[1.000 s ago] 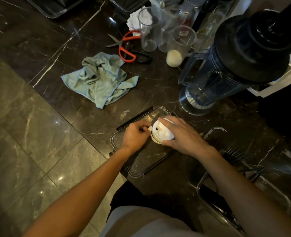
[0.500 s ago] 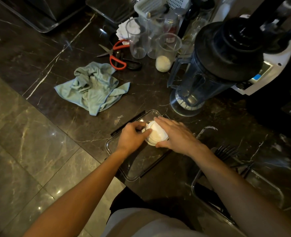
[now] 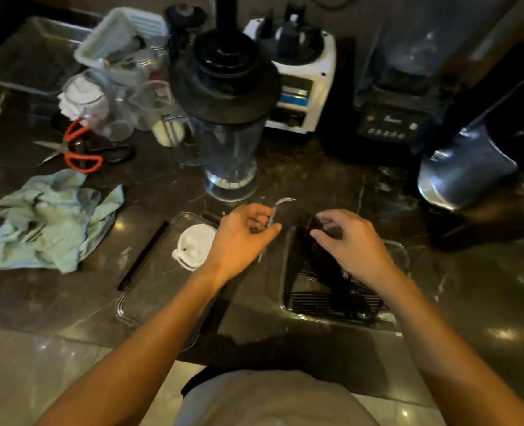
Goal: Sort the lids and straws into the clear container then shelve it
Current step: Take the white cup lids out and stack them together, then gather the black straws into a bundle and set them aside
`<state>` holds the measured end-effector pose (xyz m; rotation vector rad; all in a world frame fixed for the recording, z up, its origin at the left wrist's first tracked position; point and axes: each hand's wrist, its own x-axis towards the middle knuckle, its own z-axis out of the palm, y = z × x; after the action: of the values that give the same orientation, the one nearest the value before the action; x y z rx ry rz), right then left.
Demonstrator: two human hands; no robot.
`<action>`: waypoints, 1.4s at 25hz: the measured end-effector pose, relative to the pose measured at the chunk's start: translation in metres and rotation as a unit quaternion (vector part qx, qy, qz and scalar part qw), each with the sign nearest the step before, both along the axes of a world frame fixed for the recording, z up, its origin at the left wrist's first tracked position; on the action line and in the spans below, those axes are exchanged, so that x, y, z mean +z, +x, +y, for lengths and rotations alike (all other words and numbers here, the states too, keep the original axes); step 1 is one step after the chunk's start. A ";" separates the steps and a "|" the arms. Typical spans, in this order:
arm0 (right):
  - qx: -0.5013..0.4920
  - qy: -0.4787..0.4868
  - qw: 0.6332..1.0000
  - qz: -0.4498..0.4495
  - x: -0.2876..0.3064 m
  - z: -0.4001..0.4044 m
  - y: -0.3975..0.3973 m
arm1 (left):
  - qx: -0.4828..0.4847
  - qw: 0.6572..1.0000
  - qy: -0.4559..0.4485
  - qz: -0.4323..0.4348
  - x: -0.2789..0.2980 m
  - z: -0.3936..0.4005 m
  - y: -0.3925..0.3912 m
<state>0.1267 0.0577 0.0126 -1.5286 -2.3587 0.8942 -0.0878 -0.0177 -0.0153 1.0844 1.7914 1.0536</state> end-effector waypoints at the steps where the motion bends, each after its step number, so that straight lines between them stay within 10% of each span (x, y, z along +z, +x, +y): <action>1: -0.024 0.001 1.000 0.009 0.000 -0.003 0.014 | -0.023 1.000 -0.001 0.008 0.001 0.003 0.010; 15: -0.272 -0.042 0.961 -0.008 -0.021 -0.069 0.110 | -0.041 0.988 -0.139 -0.044 0.000 -0.023 0.121; 35: -0.096 -0.167 0.981 -0.006 -0.054 -0.046 0.086 | -0.032 0.980 -0.190 -0.057 -0.038 -0.014 0.131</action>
<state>0.2125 0.0119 -0.0418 -1.8493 -2.0996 1.2840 0.0435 -0.0313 -0.0530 0.8220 1.7615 0.6817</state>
